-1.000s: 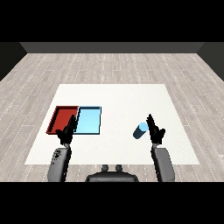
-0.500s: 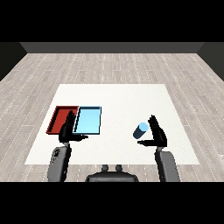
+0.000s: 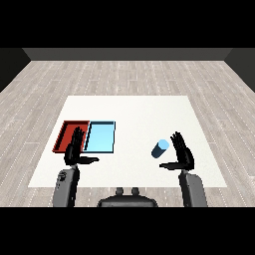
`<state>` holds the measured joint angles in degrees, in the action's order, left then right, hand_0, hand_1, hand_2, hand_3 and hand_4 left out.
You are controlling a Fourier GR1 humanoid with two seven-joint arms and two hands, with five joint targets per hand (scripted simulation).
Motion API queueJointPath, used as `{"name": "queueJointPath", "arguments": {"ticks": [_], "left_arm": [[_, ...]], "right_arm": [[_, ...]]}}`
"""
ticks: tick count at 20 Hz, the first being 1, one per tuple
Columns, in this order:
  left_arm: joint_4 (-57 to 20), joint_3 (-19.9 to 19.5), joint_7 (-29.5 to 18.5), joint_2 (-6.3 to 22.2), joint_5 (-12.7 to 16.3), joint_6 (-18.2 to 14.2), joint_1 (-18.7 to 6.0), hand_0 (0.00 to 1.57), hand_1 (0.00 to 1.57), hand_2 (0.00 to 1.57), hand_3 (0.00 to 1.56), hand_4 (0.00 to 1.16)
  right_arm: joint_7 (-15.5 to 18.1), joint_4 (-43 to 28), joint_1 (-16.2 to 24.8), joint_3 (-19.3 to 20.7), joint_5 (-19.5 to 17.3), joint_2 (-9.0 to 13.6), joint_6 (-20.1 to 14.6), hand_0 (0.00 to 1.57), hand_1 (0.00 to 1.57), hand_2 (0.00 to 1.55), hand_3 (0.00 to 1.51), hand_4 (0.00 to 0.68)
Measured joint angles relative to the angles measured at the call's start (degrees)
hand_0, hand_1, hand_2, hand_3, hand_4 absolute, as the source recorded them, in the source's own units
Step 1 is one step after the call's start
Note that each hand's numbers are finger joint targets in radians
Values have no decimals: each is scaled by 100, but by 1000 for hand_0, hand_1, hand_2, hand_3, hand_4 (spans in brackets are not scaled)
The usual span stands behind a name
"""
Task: Pick the blue can and put it in the blue box
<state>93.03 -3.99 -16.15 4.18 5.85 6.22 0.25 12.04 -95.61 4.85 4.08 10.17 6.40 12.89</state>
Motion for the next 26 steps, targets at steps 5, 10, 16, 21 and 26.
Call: {"name": "queueJointPath", "arguments": {"ticks": [5,10,16,21,26], "left_arm": [[-203,32,-141,-73,-58,-14,-106,0,0,0,0,0],[-145,-6,-104,-44,1,41,-63,0,0,0,0,0],[-329,-36,-204,-45,2,82,-152,0,0,0,0,0],[-358,-5,-234,-125,58,86,-133,0,0,0,0,0],[-295,-129,-127,-29,184,137,-190,0,0,0,0,0]], "right_arm": [[82,339,-106,156,8,-20,18,0,0,0,0,0],[173,669,-240,355,62,7,31,0,0,0,0,0],[283,1324,-623,502,32,38,0,0,0,0,0,0],[477,2073,-973,526,-29,-27,-54,0,0,0,0,0],[532,2484,-1212,563,33,-41,-83,0,0,0,0,0]]}}
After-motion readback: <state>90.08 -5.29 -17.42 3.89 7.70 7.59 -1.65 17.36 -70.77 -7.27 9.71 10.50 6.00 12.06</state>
